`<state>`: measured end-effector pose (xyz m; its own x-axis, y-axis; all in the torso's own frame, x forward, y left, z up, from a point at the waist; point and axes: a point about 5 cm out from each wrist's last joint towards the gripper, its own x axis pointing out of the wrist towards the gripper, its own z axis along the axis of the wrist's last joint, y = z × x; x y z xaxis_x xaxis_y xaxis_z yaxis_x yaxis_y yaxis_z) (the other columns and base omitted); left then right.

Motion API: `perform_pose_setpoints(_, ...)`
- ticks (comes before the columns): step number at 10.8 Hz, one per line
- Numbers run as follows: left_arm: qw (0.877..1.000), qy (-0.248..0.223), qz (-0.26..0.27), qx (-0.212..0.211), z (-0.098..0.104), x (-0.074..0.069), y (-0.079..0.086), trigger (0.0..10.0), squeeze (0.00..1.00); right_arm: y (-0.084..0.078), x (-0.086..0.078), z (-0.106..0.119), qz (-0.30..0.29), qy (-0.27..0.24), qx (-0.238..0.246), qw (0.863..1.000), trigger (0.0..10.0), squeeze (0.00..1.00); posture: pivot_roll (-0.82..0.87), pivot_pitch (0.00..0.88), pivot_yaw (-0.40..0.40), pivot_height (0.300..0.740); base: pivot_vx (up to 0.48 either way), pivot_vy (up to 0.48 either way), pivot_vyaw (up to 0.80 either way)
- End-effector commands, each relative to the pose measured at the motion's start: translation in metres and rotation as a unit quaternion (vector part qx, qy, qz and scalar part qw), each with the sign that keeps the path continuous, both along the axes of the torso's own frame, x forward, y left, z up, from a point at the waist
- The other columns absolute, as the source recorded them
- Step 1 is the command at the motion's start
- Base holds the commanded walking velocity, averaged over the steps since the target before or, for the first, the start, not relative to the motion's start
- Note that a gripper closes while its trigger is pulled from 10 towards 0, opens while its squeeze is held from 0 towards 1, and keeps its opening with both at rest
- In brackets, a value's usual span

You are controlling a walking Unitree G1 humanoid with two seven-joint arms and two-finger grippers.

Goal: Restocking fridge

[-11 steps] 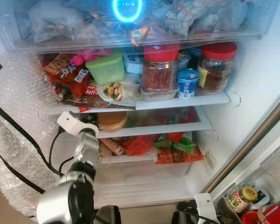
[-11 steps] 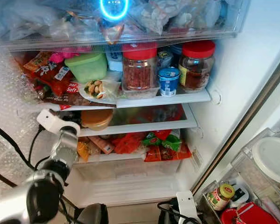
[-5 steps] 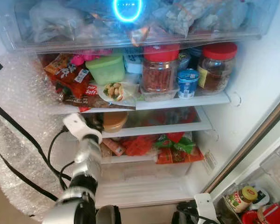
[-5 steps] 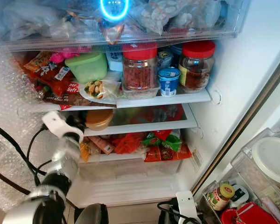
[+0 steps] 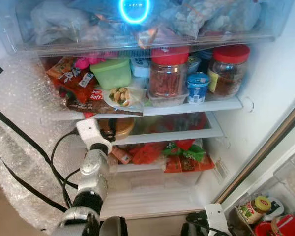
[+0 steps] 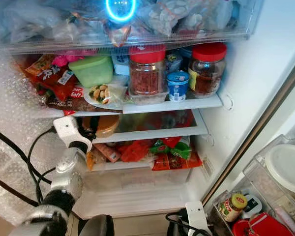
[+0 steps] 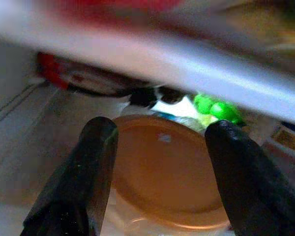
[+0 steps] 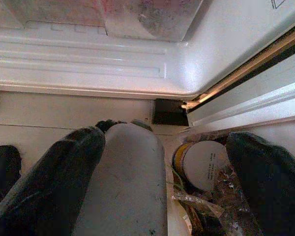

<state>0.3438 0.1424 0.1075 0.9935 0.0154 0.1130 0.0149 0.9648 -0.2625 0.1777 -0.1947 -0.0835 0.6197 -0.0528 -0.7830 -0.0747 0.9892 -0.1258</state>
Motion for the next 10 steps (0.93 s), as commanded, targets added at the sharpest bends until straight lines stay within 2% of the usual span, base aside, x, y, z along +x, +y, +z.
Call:
perform_pose_setpoints(1, 0.999, -0.016, -0.014, 0.037, 0.003, -0.003, -0.002, 10.0, 0.00, 0.001, -0.005, -0.003, -0.004, 0.011, 0.003, 1.000, 10.0, 0.00, 0.00, 0.000, 0.028, 0.629, 0.000, 0.000, 0.00)
perform_pose_setpoints(2, 0.996, -0.027, -0.038, 0.078, 0.003, -0.007, -0.006, 10.0, 0.00, 0.001, -0.005, -0.003, -0.004, 0.010, 0.002, 1.000, 10.0, 0.00, 0.00, 0.000, 0.028, 0.629, 0.000, 0.000, 0.00)
perform_pose_setpoints(5, 0.990, -0.026, -0.064, 0.122, -0.004, -0.021, -0.003, 10.0, 0.00, 0.001, -0.005, -0.003, -0.004, 0.010, 0.001, 1.000, 10.0, 0.00, 0.00, 0.000, 0.028, 0.629, 0.000, 0.000, 0.00)
perform_pose_setpoints(6, 0.982, -0.043, -0.078, 0.165, -0.004, -0.032, -0.002, 10.0, 0.00, 0.001, -0.005, -0.003, -0.003, 0.010, -0.001, 1.000, 10.0, 0.00, 0.00, 0.000, 0.028, 0.629, 0.000, 0.000, 0.00)
perform_pose_setpoints(9, 0.977, -0.060, -0.086, 0.186, 0.001, -0.048, 0.001, 10.0, 0.00, 0.000, -0.006, -0.003, -0.005, 0.010, -0.003, 1.000, 10.0, 0.00, 0.00, 0.000, 0.027, 0.629, 0.000, 0.000, 0.00)
perform_pose_setpoints(10, 0.975, -0.057, -0.089, 0.193, 0.000, -0.058, 0.003, 10.0, 0.00, -0.001, -0.006, -0.003, -0.005, 0.010, -0.005, 1.000, 10.0, 0.00, 0.00, 0.000, 0.029, 0.629, 0.000, 0.000, 0.00)
